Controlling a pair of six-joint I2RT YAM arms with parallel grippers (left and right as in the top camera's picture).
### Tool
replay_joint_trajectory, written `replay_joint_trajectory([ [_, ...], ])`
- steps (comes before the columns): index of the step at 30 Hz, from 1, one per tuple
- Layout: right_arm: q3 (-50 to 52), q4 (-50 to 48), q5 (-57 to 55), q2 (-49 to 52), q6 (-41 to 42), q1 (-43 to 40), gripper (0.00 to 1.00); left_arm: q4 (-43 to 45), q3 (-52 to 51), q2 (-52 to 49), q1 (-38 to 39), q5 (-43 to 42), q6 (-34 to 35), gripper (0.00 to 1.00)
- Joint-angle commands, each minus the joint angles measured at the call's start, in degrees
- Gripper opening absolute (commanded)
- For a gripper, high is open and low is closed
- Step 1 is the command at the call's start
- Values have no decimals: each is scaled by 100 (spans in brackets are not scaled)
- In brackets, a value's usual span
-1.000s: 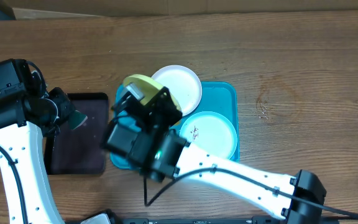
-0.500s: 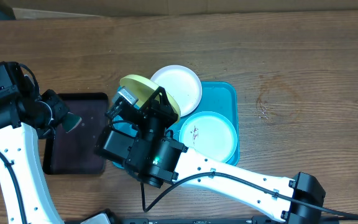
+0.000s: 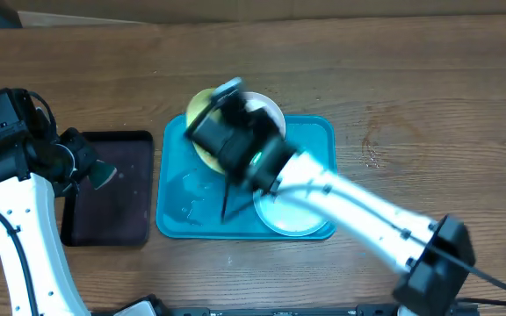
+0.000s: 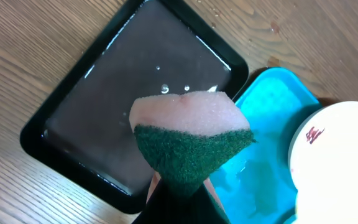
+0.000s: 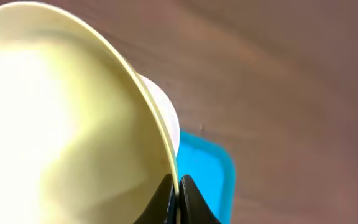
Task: Clean dirty plates on tray and stack at the side
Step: 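Lift the yellow plate off the blue tray with the right gripper, then carry the yellow plate right and set it on the table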
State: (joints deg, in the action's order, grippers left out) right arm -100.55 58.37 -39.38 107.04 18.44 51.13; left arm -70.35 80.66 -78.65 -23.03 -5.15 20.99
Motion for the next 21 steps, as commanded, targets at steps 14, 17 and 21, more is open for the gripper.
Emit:
replay_joint_trajectory([
  [14, -83, 1110, 5110, -175, 1917, -4572, 4, 352, -483, -9, -20, -348, -44, 4],
  [17, 68, 1185, 4730, -175, 2133, -4994, 4, 358, -483, -9, -20, -345, -44, 4],
  [21, 527, 1134, 4175, -170, 2660, -5421, 4, 363, -483, -9, -20, -345, -44, 4],
])
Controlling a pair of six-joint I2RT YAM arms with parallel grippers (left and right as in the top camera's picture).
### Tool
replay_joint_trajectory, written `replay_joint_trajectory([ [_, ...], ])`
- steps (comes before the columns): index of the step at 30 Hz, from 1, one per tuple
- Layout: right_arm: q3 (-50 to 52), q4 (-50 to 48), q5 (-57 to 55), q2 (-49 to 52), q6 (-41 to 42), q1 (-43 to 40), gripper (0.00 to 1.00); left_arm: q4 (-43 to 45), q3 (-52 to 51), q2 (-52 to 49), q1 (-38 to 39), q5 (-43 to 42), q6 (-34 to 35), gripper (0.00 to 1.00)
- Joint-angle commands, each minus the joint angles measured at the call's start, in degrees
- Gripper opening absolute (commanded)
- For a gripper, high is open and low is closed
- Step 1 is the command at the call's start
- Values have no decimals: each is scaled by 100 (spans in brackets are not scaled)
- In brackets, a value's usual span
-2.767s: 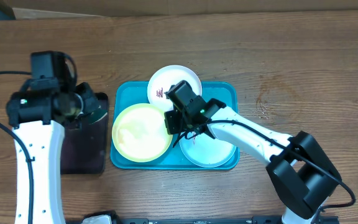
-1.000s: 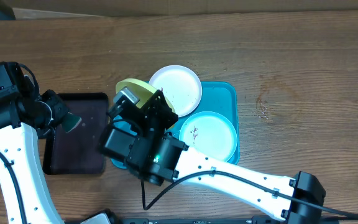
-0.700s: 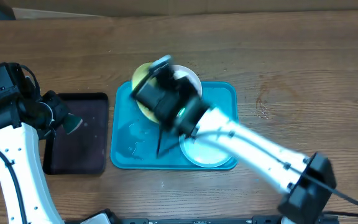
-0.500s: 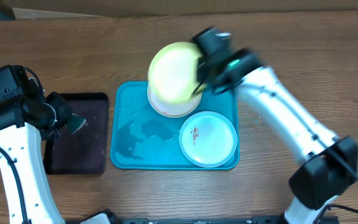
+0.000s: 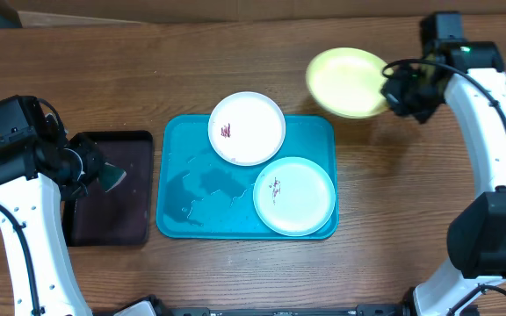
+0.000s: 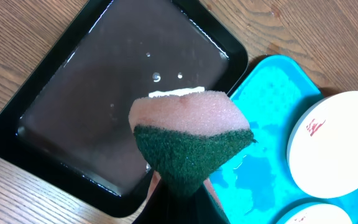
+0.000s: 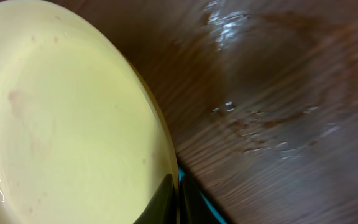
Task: Clean dirty plates on tray and stack at the side
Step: 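Carry the yellow plate right and set it on the table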
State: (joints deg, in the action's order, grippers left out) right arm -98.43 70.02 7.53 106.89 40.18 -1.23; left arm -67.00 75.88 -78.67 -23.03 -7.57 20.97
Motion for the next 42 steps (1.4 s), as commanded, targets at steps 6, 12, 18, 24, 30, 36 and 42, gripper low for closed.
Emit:
replay_joint_trajectory([
  [6, 1307, -769, -1001, -155, 756, -603, 4, 15, -4, -7, -22, -98, -46, 4],
  [12, 1937, -1652, -964, -149, 238, -807, 4, 39, -4, -7, -22, -92, -44, 4],
  [18, 2048, -1937, -940, -140, 199, -815, 4, 105, -4, -7, -20, -101, -42, 4],
  [24, 2048, -1615, -938, -138, 175, -800, 4, 105, -4, -7, -20, -101, -44, 4],
  [30, 2138, -1427, -748, -138, -140, -739, 54, 103, -4, -7, -20, -103, -44, 4],
  [36, 2214, -1742, 977, -133, -1703, -251, 72, 105, -4, -7, -20, -238, -46, 4],
  [42, 2214, -2341, 1108, -133, -2138, 1117, 86, 109, -4, -9, -4, -522, -334, 4],
])
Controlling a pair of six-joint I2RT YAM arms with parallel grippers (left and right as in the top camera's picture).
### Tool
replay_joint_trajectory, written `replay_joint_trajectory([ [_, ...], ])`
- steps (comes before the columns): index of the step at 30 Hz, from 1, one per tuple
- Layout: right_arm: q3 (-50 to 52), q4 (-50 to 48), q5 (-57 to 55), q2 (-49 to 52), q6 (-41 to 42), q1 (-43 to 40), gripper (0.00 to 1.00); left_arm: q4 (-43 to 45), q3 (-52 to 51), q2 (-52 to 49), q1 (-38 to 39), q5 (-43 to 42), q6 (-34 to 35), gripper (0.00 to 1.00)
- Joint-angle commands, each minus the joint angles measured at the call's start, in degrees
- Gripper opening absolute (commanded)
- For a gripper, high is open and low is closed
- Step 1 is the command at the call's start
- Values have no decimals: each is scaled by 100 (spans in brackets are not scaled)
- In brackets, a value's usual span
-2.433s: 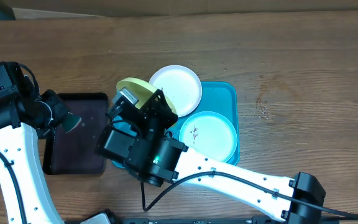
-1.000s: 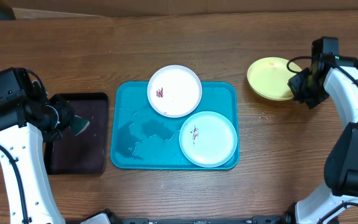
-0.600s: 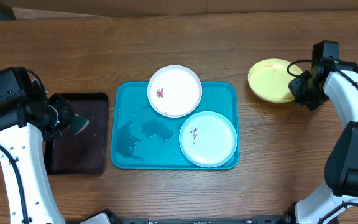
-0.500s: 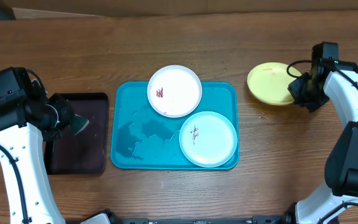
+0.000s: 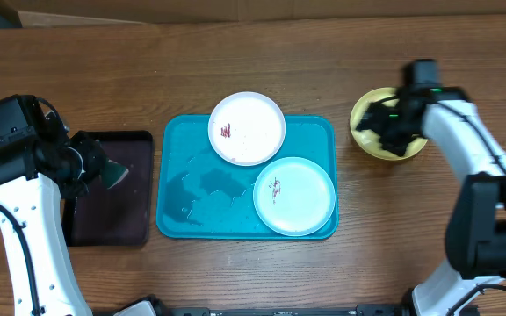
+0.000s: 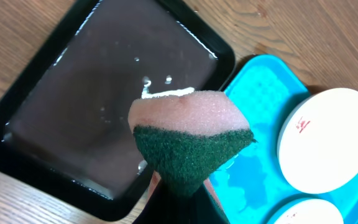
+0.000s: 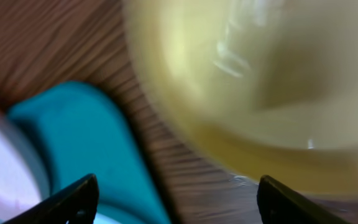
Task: Clean dirty plates on tray and stack at the side
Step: 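Carry the yellow plate right and set it on the table, then move the right gripper to the white plate rim and grasp it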
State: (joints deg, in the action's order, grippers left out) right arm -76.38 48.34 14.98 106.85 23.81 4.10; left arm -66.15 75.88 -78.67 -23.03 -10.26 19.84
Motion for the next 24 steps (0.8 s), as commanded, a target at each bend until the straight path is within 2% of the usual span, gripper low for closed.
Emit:
replay_joint_trajectory([
  [1, 9, -341, 238, -129, -496, 859, 87, 24, -4, -9, 2, -293, -273, 4],
  [3, 9, -610, -258, -129, -291, 1307, 89, 26, -4, -9, 35, -339, -365, 4],
  [7, 11, -1073, -1482, -127, 647, 2022, 94, 22, -4, -9, 160, -334, -463, 4],
  [11, 20, -1670, -1840, -22, 490, 2393, 94, 39, -4, -9, 302, -330, -511, 4],
  [16, 20, -2015, -1939, 304, 426, 2483, 93, 61, -4, -9, 323, -330, -555, 4],
  [18, 20, -2159, -1939, 481, 428, 2483, 87, 76, -4, -9, 323, -330, -553, 4],
  [24, 20, -2498, -1919, 977, 446, 2483, 59, 83, -4, -9, 323, -330, -555, 4],
])
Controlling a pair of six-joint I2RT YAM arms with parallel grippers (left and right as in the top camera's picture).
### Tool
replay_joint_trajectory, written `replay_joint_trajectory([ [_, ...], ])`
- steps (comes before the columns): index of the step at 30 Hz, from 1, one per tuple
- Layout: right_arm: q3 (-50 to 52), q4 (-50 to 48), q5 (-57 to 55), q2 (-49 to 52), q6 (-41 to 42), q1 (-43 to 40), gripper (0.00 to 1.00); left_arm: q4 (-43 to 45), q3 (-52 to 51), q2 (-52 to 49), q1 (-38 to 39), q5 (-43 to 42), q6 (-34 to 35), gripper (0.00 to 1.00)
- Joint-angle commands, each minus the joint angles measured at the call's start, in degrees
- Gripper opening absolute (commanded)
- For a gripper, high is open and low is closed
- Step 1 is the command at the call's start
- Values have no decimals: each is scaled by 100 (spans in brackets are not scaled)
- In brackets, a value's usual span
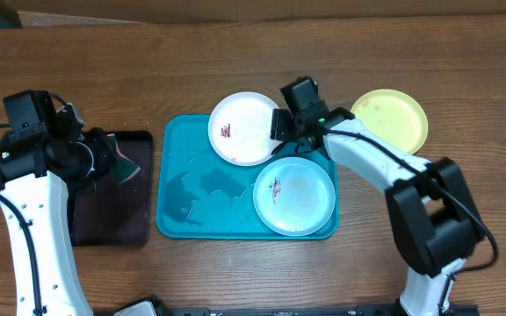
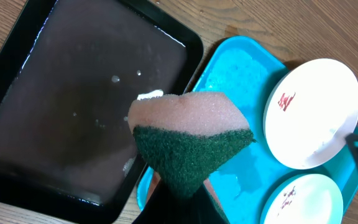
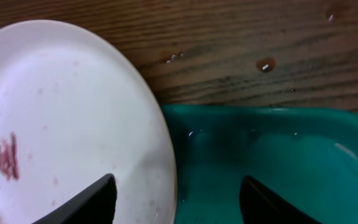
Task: Clean dirty plates on tray and stack at the side
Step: 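Move the right gripper to the white plate rim and grasp it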
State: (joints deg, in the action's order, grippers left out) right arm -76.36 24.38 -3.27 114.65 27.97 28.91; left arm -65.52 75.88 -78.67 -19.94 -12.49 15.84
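Observation:
A teal tray holds a white plate with a red smear at its far edge. A second pale plate with a small smear sits at the tray's near right. A yellow plate lies on the table to the right. My right gripper is open and straddles the right rim of the white plate. My left gripper is shut on a pink-and-green sponge, which hangs over the gap between the black tray and the teal tray.
A black tray holding shallow water lies left of the teal tray. Water films the teal tray's left half. Bare wooden table surrounds both trays, and drops of water dot the wood behind the tray.
My right gripper has left the yellow plate at the right and now stands open at the white plate's right rim. The left gripper has shifted toward the teal tray with the sponge.
My right gripper first held the yellow plate over the tray, then held it over the table at the far right. The plate then lay on the table with the gripper open beside it. Now that gripper is at the white plate. The left kept the sponge throughout.

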Motion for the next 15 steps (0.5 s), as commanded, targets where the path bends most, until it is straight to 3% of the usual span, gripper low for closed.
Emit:
replay_joint_trajectory([
  [1, 17, -142, -90, 243, 61, 2, 54, 20, -4, -9, 15, -107, -160, 4],
  [6, 15, -203, 83, 304, 59, 2, 44, 26, -4, -9, 15, -107, -173, 4],
  [10, 15, -201, 197, 304, 57, 2, 18, 44, -7, -9, 15, -107, -173, 4],
  [15, -131, -55, 754, 302, 55, 13, 7, 70, -9, -9, 74, -111, -175, 4],
])
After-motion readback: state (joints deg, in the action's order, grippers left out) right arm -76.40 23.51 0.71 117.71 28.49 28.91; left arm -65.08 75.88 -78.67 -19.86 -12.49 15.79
